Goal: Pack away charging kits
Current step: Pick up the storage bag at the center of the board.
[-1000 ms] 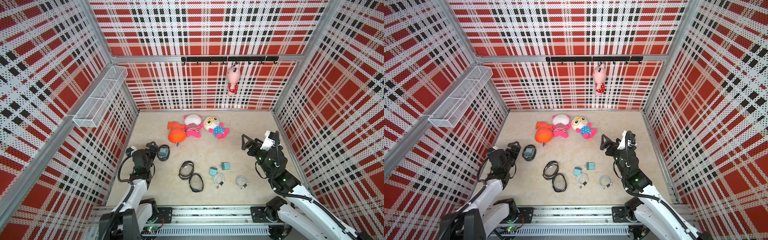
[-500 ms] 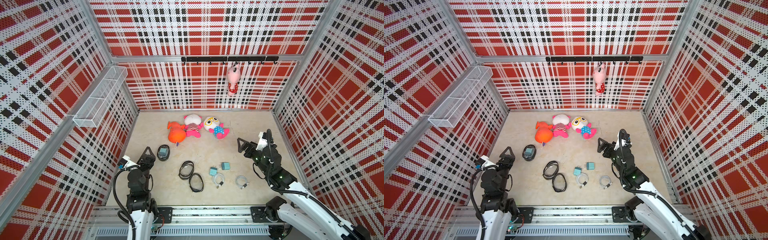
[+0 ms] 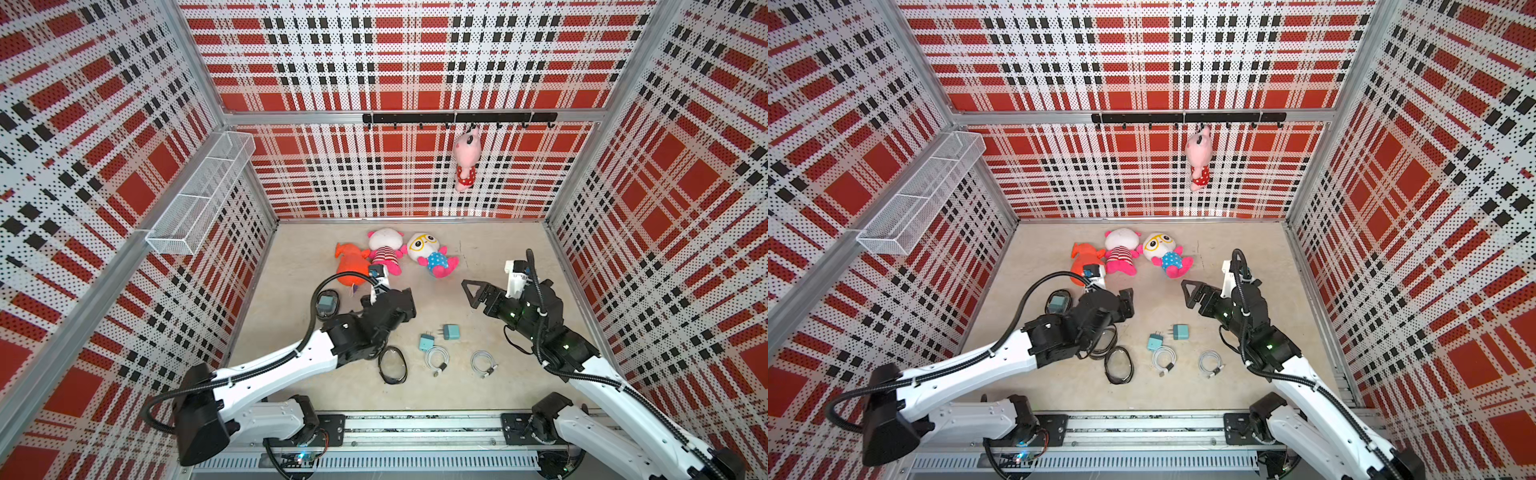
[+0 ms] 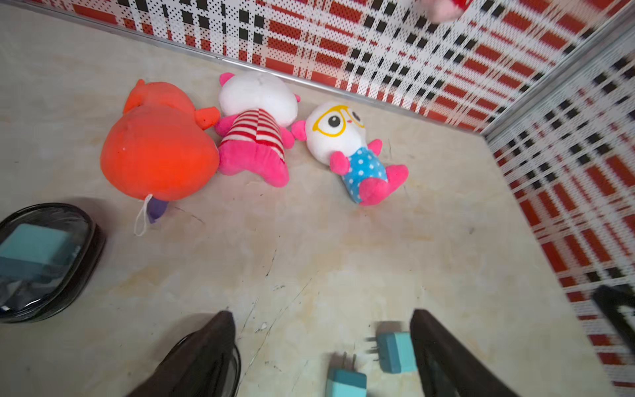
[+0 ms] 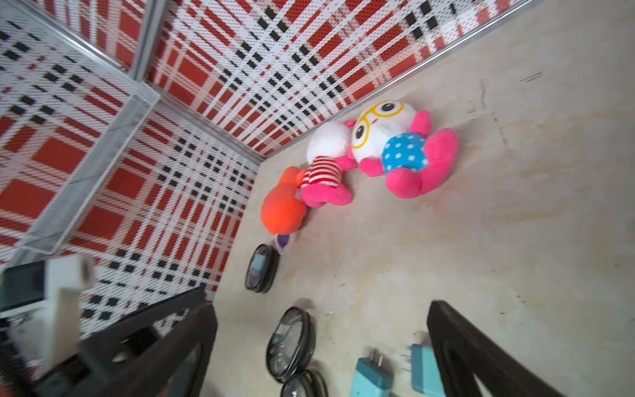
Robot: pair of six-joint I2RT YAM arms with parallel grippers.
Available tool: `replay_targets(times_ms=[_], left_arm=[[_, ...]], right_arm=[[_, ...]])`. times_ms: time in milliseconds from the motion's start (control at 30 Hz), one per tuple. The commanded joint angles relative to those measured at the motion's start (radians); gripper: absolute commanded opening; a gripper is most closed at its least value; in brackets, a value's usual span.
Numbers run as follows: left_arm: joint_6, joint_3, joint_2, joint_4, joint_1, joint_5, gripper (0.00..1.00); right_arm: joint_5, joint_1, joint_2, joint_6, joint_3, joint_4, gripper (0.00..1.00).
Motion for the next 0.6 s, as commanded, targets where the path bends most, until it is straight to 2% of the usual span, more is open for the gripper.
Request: replay_targets(times_ms=[0,267,567], left_arm=[[-0.032,-0.026,-0.004,-0.223,-0.011,-0.100,0.84],[0.091,-0.156,-0.053,-0.049,0.190,0.183,0.81],[0.136,-0.143,0.060,-0.030,0.200,0.233,0.78]], right_arm=[[-0.176,0.006,-0.024,0.139,-0.013,0.027,1.00],[-0.161,0.012,-0.101,0.200,-0.022,0.051,1.00],[-0.135,0.013,-0.186,0.198,-0.053,0.059,1.00]])
